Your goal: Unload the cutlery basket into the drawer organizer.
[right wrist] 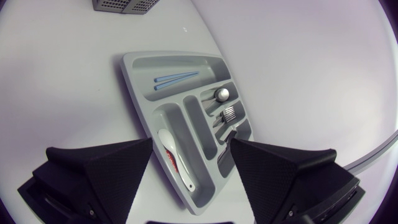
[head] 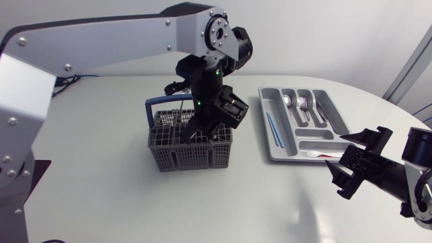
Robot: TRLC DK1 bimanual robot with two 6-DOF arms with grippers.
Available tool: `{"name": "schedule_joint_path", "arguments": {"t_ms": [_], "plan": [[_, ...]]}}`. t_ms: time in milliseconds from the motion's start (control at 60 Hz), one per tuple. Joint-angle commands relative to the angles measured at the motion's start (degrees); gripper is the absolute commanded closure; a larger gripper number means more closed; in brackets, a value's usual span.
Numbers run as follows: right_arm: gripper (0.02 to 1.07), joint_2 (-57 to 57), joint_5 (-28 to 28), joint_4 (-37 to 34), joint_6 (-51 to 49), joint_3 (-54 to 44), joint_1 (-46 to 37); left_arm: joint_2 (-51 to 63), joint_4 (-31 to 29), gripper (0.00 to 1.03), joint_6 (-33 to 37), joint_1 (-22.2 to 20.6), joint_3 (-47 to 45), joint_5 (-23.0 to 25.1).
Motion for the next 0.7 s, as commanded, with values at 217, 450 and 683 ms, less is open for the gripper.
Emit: {"name": "schedule_joint_path", "arguments": {"t_ms": [217,450,683], "plan": [[0.17,-5.8,-0.05,-4.41,1.48,-1.62,0.96,-7.16,-2.94,1.0,-0.57,-0.54,-3.76,0.14],[0.17,-10.73,0.3,-7.75,3.07,-2.67,3.51,-12.61,-4.52,1.0,-2.59,-1.77,-8.85,1.02],[0.17,-17.05,3.73,-12.32,6.49,-2.67,8.96,-18.5,-4.25,1.0,-4.88,-2.65,-12.72,1.29]]}}
